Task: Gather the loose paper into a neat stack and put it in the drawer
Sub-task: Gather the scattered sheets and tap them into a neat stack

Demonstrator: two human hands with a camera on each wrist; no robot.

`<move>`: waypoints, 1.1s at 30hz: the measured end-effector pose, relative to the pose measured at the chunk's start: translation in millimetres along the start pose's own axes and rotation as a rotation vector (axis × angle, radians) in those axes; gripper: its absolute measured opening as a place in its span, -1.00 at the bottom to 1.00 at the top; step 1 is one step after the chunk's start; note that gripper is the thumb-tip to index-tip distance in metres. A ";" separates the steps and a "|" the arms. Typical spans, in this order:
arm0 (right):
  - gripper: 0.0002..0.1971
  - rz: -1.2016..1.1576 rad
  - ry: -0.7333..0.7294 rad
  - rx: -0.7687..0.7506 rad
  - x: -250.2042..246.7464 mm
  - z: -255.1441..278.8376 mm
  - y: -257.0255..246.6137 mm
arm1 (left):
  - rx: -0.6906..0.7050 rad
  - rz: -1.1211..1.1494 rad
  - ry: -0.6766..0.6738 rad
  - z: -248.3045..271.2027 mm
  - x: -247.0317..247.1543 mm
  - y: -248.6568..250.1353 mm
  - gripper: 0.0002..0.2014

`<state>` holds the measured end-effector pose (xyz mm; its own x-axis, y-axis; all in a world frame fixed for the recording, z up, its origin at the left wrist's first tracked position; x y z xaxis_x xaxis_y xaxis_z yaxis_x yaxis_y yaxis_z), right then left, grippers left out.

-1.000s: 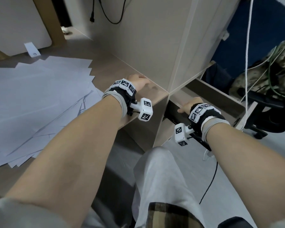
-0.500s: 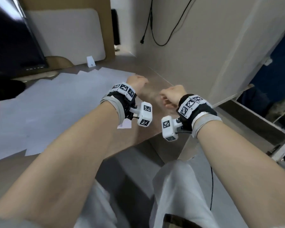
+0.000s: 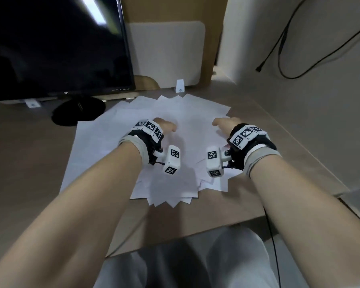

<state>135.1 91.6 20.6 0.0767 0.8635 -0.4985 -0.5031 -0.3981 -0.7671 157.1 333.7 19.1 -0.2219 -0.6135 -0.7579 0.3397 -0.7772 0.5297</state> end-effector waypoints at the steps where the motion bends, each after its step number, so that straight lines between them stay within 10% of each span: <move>1: -0.58 0.038 -0.002 0.010 4.0 -0.5 -2.9 | 0.004 -0.012 -0.002 -2.1 -3.0 -1.2 -0.47; 20: -0.57 0.108 -0.049 -0.098 44.9 16.0 -33.9 | -0.064 0.048 0.149 -11.4 -52.1 -67.8 -0.32; 24: -0.64 -0.093 0.030 -0.258 32.2 11.5 -45.3 | -0.224 0.296 0.284 -24.6 -66.6 -105.8 0.10; 29: -0.83 -0.292 0.144 -0.352 3.4 12.5 -51.0 | -0.186 0.819 0.381 -19.1 -69.8 -99.1 -0.12; 33: -0.68 -0.415 0.171 -0.334 -14.4 10.3 -43.0 | -0.192 0.921 0.364 -27.7 -70.1 -99.9 0.31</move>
<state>146.7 99.5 64.9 0.3632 0.9171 -0.1642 -0.1028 -0.1356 -0.9854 164.0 458.2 8.8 0.4830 -0.8587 -0.1713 0.3864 0.0334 0.9217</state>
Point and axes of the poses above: each hand's wrist, its own z-axis away from the middle knuckle, its own x-axis out of the palm, y = z × x, the point moved 9 cm from there along -z, towards the middle knuckle, and after that the axes turned 1 degree about x, right-handed, at the moved point
